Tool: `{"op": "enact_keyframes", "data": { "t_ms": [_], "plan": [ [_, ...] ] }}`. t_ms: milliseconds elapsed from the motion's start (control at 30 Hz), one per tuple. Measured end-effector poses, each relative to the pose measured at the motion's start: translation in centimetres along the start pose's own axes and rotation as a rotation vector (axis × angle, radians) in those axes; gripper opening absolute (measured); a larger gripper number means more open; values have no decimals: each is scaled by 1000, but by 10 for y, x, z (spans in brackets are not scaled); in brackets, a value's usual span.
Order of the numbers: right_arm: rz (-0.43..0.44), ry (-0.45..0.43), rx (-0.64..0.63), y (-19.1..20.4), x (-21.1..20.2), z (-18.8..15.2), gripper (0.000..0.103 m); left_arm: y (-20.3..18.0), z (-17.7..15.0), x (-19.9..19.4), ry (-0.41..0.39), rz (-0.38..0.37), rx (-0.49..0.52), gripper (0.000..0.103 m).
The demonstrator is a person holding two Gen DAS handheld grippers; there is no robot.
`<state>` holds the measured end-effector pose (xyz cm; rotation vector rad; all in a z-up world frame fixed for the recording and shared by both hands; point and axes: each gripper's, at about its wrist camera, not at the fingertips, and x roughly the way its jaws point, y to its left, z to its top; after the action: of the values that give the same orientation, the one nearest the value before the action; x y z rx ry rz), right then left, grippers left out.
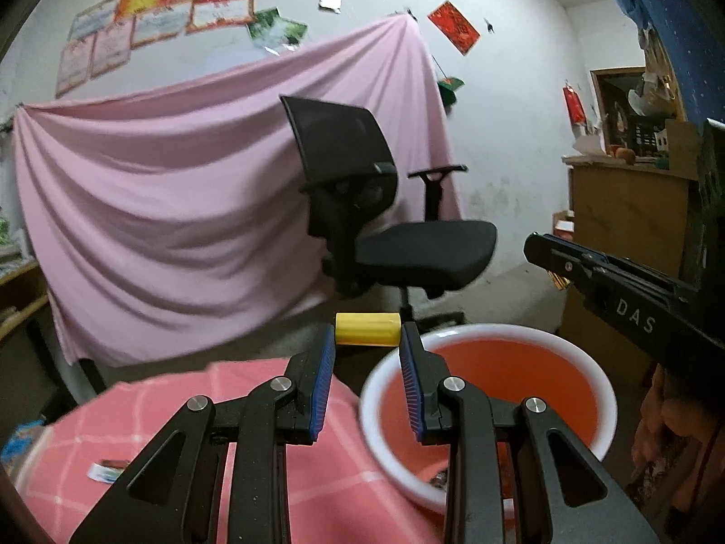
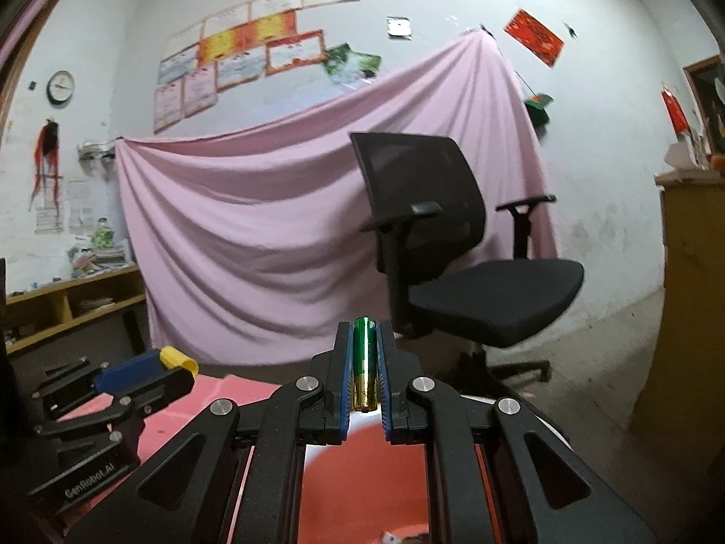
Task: Collect trash
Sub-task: 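Carry the cylinder and battery over the orange bucket and open both tools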
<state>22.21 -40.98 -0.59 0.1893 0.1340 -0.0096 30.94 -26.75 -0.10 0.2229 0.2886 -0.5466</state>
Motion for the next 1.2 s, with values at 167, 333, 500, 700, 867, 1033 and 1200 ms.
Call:
{"op": "enact_keyframes", "data": {
  "t_ms": [167,333,500,700,867,1033,1200],
  "plan": [
    [-40,55,43,-18,6,-3,8,-11,-1,22,100,-69,-34,25],
    [-62,110,69,-27,11,-6,9,-15,-3,33,178,-93,-38,25],
    [-70,159,83,-32,17,-10,9,-16,-2,39,214,-103,-54,25],
    [-78,206,87,-34,22,-14,9,-17,-8,43,269,-89,-42,31],
    [-84,248,87,-38,29,-19,31,-11,-10,42,265,-87,-70,52],
    [-87,243,88,-39,27,-18,31,-3,-10,40,270,-68,-94,52],
    [-92,239,91,-39,27,-17,33,5,-11,33,266,-39,-104,52]
  ]
}}
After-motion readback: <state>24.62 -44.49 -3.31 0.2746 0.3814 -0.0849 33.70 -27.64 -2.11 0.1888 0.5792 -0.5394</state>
